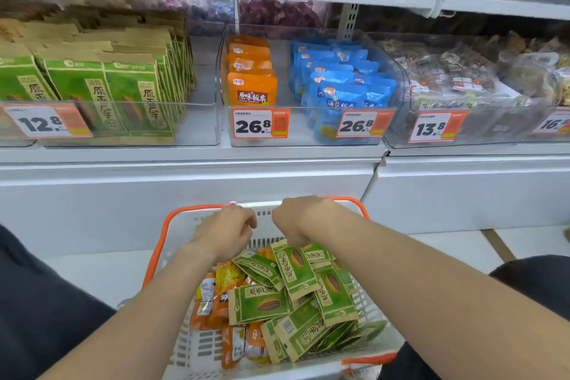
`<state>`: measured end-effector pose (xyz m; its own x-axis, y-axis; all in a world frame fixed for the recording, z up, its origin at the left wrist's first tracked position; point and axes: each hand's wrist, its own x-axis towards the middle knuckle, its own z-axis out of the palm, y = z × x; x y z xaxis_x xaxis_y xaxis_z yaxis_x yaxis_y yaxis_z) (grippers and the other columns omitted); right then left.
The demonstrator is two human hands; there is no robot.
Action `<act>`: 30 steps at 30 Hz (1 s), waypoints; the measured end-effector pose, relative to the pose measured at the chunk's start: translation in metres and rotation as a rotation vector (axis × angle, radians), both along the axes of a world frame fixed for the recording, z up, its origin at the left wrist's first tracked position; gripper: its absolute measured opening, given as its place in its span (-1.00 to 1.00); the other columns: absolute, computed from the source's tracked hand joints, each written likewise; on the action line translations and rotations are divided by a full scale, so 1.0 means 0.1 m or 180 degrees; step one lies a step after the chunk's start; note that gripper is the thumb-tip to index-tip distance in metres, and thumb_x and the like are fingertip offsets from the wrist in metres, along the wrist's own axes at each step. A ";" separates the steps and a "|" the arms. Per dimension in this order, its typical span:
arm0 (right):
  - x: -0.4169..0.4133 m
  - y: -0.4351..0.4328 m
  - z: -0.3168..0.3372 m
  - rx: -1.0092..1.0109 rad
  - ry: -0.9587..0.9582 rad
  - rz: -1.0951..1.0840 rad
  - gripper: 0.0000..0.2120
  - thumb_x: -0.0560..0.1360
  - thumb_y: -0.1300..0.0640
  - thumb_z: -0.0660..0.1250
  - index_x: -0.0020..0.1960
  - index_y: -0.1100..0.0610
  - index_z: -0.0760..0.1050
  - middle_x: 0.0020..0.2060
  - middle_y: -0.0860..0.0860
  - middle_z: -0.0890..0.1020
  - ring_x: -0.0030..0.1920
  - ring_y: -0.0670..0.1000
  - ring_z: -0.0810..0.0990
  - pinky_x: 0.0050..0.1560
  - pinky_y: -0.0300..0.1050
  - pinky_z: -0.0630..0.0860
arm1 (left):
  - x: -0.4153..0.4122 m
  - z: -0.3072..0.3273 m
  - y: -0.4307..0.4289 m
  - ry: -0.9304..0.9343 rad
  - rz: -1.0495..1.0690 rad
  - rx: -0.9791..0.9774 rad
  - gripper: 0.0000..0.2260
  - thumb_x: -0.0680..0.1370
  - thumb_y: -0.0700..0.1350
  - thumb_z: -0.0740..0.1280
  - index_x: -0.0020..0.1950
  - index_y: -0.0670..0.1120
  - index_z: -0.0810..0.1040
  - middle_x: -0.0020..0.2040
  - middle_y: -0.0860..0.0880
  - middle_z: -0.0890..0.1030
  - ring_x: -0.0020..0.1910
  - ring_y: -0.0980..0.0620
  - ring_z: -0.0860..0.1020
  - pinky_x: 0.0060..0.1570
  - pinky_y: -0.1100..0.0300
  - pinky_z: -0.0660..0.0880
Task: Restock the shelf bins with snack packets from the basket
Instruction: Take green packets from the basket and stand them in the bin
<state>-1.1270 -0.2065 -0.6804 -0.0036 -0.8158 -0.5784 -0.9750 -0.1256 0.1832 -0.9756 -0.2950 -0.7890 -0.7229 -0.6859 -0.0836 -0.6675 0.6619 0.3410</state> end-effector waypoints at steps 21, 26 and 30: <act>0.13 -0.07 -0.84 0.0407 0.0095 0.0359 -0.63 0.59 0.29 0.35 0.38 0.13 0.46 0.01 0.06 0.47 -0.06 0.11 0.53 -0.12 -0.02 0.50 | 0.12 -1.15 0.33 -0.0793 0.0872 0.2192 -0.40 0.44 -0.06 0.63 0.41 -0.16 0.50 0.26 -0.06 0.57 0.16 -0.05 0.55 0.09 0.13 0.52; 0.18 -0.16 -0.77 0.0374 0.0164 0.0318 -0.69 0.59 0.28 0.37 0.31 0.15 0.50 0.00 0.04 0.48 -0.04 0.12 0.51 -0.10 -0.01 0.47 | 0.09 -1.01 0.21 -0.0382 0.1339 0.2469 -0.73 0.50 -0.12 0.59 0.03 -0.10 0.52 0.02 -0.12 0.59 -0.07 -0.05 0.56 -0.02 0.07 0.54; 0.28 -0.22 -0.67 0.0314 0.0074 0.0305 -0.68 0.58 0.29 0.37 0.31 0.16 0.49 -0.01 0.04 0.50 -0.04 0.10 0.53 -0.13 -0.02 0.48 | 0.15 -0.77 0.14 0.0176 0.1536 0.2390 -0.88 0.55 -0.20 0.50 -0.06 -0.14 0.56 -0.17 -0.12 0.56 -0.28 -0.03 0.51 -0.32 0.17 0.44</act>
